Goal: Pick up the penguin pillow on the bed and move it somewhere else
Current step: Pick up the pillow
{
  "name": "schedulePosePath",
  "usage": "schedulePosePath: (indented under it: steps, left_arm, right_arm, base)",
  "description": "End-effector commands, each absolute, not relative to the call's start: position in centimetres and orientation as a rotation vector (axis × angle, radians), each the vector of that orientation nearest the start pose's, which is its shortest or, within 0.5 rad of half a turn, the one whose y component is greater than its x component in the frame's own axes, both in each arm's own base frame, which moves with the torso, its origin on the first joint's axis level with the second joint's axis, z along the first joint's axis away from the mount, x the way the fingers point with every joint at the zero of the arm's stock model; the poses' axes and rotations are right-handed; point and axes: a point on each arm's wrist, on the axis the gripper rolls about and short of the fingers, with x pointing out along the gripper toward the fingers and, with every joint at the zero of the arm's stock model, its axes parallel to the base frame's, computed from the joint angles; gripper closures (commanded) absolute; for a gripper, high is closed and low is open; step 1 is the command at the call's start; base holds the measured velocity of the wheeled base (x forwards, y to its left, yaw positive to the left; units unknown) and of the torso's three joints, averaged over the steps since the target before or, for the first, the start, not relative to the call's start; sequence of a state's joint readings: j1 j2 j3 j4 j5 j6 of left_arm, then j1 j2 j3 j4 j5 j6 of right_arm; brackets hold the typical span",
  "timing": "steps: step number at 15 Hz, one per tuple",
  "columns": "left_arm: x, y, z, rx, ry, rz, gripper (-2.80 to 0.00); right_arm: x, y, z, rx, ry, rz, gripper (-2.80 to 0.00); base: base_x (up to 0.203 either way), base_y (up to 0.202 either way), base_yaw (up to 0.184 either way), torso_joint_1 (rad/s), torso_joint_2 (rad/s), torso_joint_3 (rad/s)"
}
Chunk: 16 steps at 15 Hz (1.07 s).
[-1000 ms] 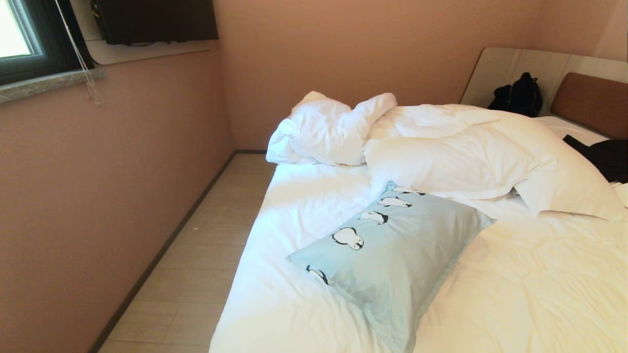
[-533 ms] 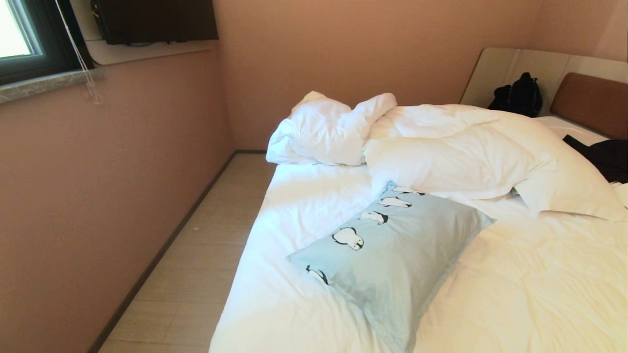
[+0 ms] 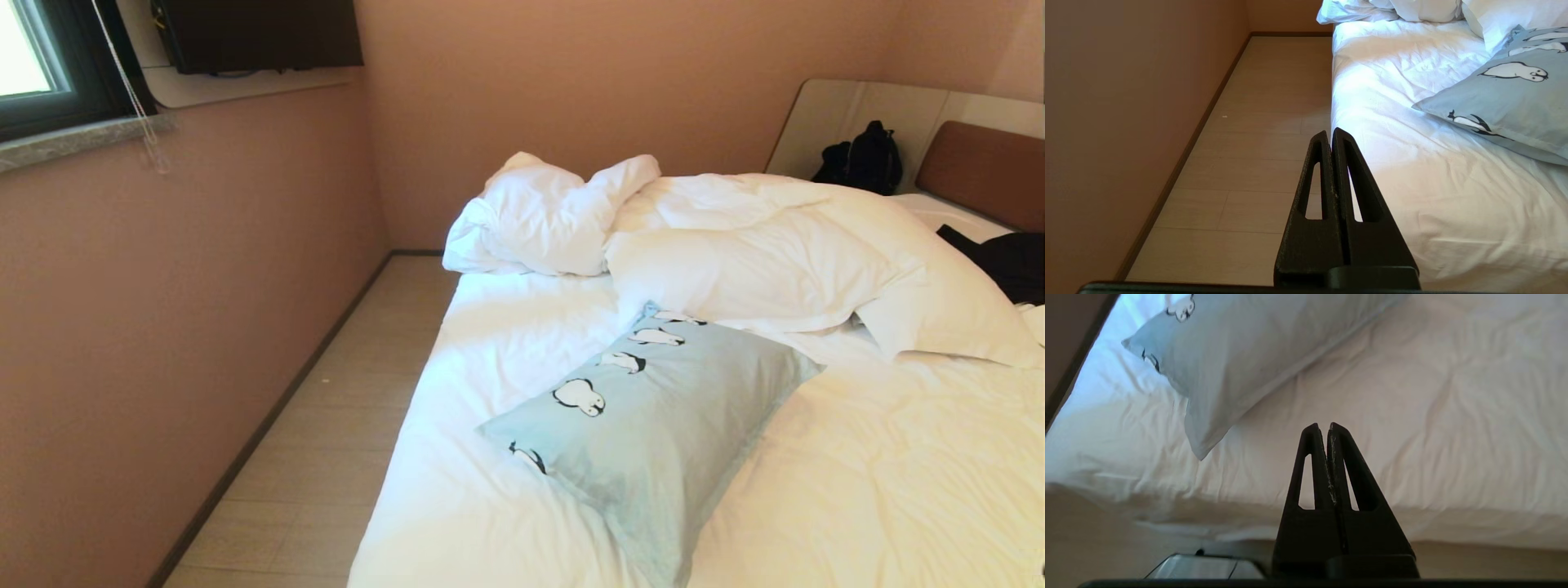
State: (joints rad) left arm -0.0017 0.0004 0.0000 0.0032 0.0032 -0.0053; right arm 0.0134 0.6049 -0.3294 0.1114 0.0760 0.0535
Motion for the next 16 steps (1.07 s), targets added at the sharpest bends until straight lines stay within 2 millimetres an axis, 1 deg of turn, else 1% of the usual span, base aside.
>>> schedulePosePath:
  steps: [1, 4, 7, 9, 12, 14, 16]
  left_arm:
    - [-2.3, 0.0, 7.5, -0.006, 0.005, 0.003, 0.0]
    - [-2.3, 0.0, 7.5, -0.006, 0.005, 0.004, 0.0]
    - [-2.3, 0.0, 7.5, -0.006, 0.005, 0.003, 0.0]
    - [-2.3, 0.0, 7.5, -0.006, 0.005, 0.002, 0.0]
    - [-2.3, 0.0, 7.5, -0.006, 0.005, 0.003, 0.0]
    - [-2.3, 0.0, 7.5, -0.006, 0.005, 0.003, 0.0]
    - [-2.3, 0.0, 7.5, -0.006, 0.005, 0.003, 0.0]
  right_arm:
    - [10.2, 0.5, 16.2, 0.228, 0.487, 0.098, 0.0]
    - [15.8, 0.7, 15.6, 0.373, 0.565, 0.111, 0.0]
    - [20.8, 0.8, 13.5, 0.462, 0.645, 0.095, 0.0]
    - [24.0, 0.8, 11.5, 0.49, 0.661, 0.08, 0.0]
    - [28.2, 0.5, 8.3, 0.511, 0.678, 0.056, 0.0]
    - [30.9, -0.6, 7.5, 0.526, 0.642, 0.035, 0.0]
    - [32.7, -1.5, 6.4, 0.533, 0.645, 0.015, 0.0]
  base:
    - [0.0, 0.0, 0.0, 0.0, 0.0, 0.0]
    - [0.0, 0.0, 0.0, 0.0, 0.0, 0.0]
    - [0.0, 0.0, 0.0, 0.0, 0.0, 0.0]
    - [0.0, 0.0, 0.0, 0.0, 0.0, 0.0]
    - [0.0, 0.0, 0.0, 0.0, 0.0, 0.0]
    - [0.0, 0.0, 0.0, 0.0, 0.0, 0.0]
    - [0.0, 0.0, 0.0, 0.0, 0.0, 0.0]
